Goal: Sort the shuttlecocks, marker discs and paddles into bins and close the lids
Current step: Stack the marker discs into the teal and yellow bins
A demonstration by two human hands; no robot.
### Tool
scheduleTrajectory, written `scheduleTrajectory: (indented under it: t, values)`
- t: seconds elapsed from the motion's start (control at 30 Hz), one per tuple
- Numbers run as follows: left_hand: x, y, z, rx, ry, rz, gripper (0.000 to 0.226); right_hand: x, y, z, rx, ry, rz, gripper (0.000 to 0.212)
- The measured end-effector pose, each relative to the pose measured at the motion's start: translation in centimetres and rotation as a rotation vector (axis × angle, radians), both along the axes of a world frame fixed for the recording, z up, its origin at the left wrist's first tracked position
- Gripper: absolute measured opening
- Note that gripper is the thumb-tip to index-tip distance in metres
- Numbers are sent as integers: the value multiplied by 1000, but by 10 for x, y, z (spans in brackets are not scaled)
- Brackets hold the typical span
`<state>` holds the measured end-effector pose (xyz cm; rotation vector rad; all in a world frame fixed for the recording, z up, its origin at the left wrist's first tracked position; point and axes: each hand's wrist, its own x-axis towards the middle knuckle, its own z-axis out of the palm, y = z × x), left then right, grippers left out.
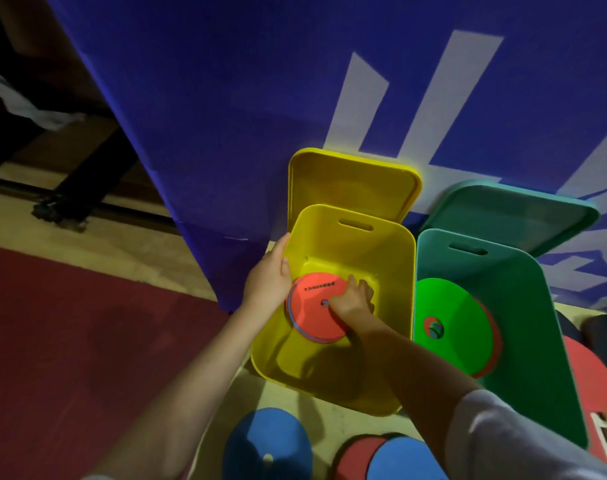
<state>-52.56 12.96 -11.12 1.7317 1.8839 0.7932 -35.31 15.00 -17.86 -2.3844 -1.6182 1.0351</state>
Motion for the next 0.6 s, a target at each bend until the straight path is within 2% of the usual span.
scheduleTrajectory:
  t: [0.1, 0.3, 0.37, 0.47, 0.53, 0.6]
  values:
    - [0, -2, 3, -2, 7, -8, 51, 0, 3, 19, 88, 103, 35, 65]
    - [3, -15, 16, -17, -91, 39, 36, 17, -42, 92, 312, 468, 178, 25]
    - [-2, -27, 17, -81, -232, 95, 34, 28, -68, 117, 357, 607, 189, 22]
    - [-17, -58, 10, -173, -551, 235, 32, 41, -113, 148, 382, 781, 199, 24]
    - [-22, -87, 6, -236, -769, 336, 33, 47, -144, 156, 380, 848, 179, 26]
    - [-24, -123, -3, -325, -888, 404, 31, 51, -173, 153, 367, 876, 164, 28]
